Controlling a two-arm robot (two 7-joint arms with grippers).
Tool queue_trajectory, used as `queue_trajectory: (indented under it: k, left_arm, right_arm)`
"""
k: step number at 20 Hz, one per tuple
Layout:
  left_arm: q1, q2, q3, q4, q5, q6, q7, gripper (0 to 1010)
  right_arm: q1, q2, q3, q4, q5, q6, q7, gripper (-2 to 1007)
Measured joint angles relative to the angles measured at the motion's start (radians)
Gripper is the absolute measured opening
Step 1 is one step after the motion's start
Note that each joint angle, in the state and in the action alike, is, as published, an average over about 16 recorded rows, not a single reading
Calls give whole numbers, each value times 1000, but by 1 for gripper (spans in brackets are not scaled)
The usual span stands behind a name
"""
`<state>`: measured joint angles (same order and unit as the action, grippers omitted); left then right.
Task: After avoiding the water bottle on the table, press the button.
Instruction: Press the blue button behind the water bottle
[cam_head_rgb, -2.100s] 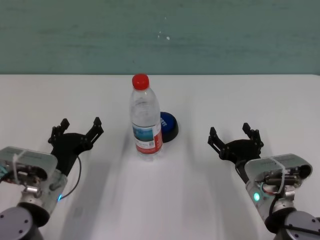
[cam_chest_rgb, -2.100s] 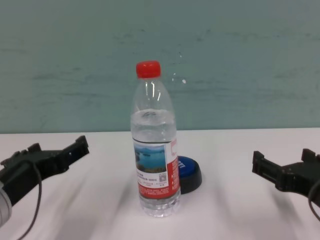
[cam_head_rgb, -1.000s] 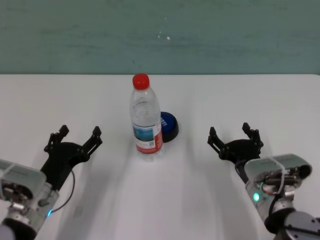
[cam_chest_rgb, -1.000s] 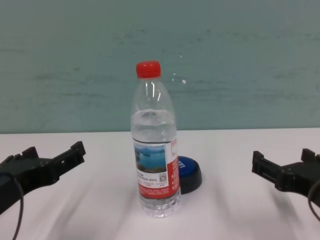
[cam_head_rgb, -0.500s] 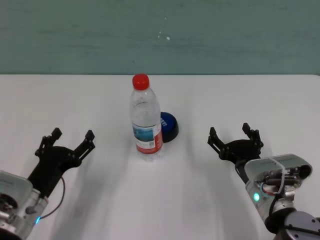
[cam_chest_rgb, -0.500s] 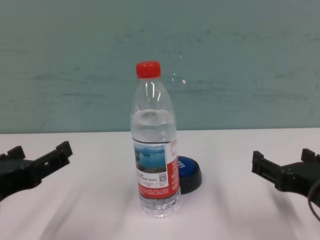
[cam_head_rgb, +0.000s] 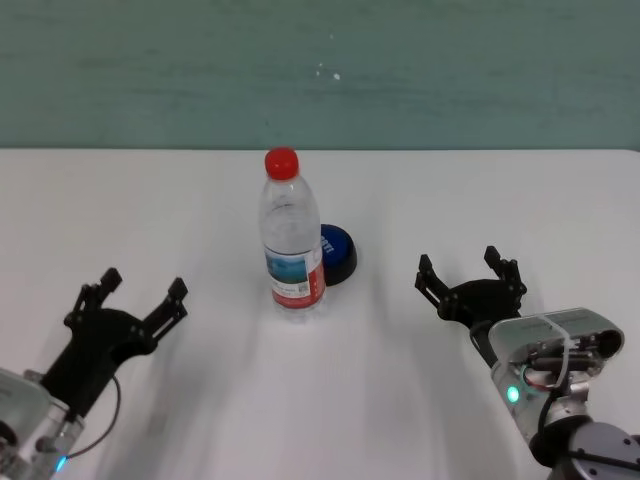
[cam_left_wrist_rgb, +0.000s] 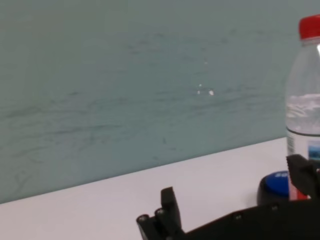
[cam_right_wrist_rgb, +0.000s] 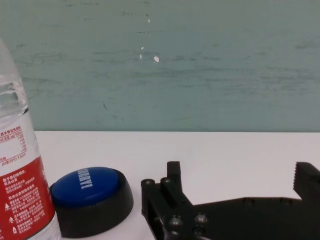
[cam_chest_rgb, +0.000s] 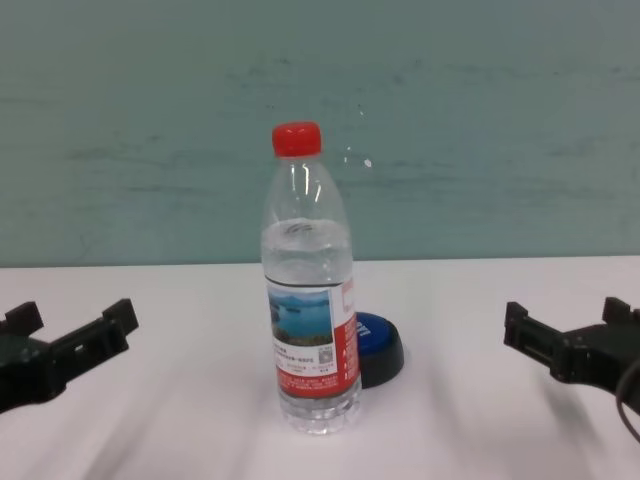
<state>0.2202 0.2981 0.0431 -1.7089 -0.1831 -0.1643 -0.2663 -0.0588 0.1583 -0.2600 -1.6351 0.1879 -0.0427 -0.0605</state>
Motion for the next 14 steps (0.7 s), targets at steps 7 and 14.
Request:
queue_trajectory:
  k: [7,14]
  left_arm:
    - [25,17,6,-15,-1,-21,-14,1010]
    - [32,17,20,-21,13,-34,-10,1010]
  right_arm:
    - [0,0,0,0,0,0,0,1004]
    - [0,0,0,0,0,0,0,1004]
